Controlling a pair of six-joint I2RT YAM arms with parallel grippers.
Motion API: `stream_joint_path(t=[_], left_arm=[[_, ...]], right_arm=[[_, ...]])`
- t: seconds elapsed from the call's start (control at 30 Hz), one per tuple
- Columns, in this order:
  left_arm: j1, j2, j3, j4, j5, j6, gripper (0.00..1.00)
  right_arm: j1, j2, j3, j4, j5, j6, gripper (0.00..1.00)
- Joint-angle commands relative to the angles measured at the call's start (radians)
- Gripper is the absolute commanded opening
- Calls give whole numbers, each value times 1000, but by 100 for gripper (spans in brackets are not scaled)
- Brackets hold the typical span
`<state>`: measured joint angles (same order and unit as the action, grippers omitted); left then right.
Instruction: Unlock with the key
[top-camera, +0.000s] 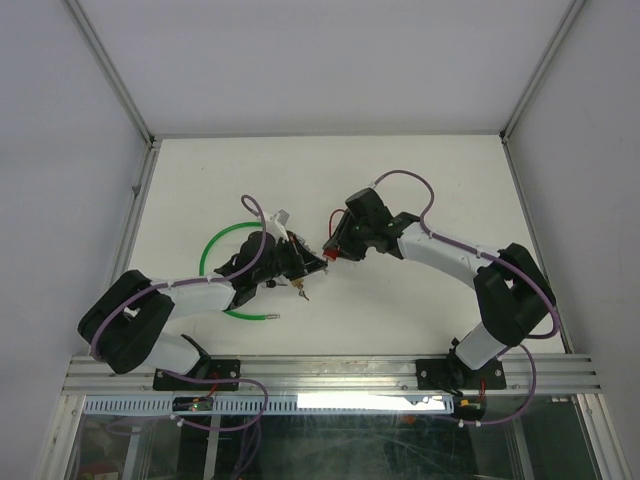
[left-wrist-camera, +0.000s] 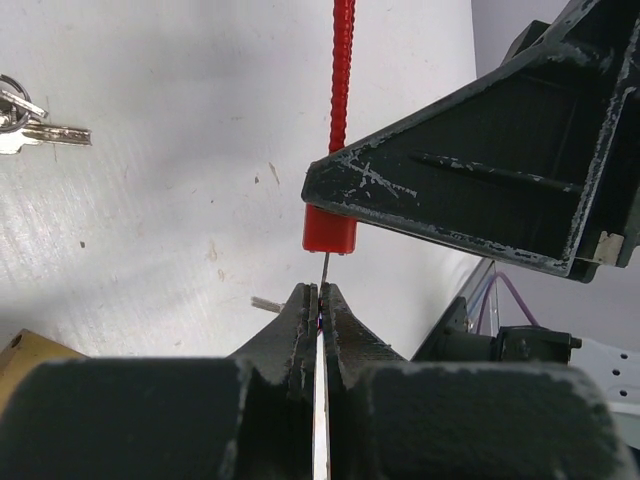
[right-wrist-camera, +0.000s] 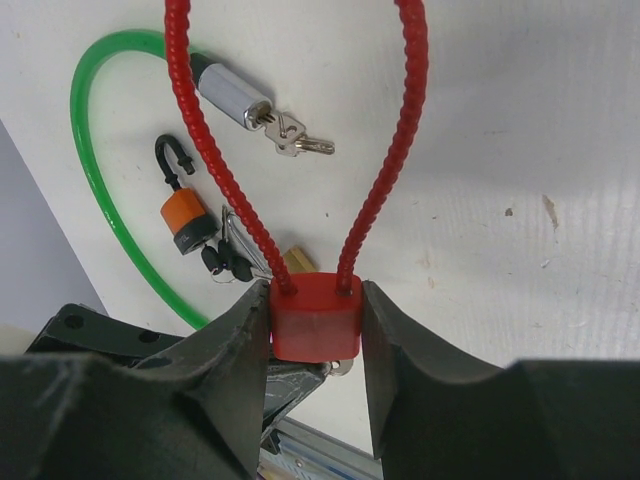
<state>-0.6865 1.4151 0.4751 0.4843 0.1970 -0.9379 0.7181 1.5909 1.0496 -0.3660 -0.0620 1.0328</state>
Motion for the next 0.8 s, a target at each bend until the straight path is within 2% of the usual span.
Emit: stream_joint_path(t=[0.0, 0.37, 0.53, 0.77], left_arm=[[35, -49, 18, 28, -38, 50, 0], [72, -87, 19, -6, -12, 74, 0], [61, -48, -8, 85, 4, 38, 0], [12, -22, -21, 149, -57, 12, 0]], right_arm=[[15, -4, 45, -37, -88, -31, 0], [16, 0, 55, -37, -93, -39, 0], [31, 26, 78, -19, -109, -26, 0], [55, 49, 78, -9, -141, -22, 0]])
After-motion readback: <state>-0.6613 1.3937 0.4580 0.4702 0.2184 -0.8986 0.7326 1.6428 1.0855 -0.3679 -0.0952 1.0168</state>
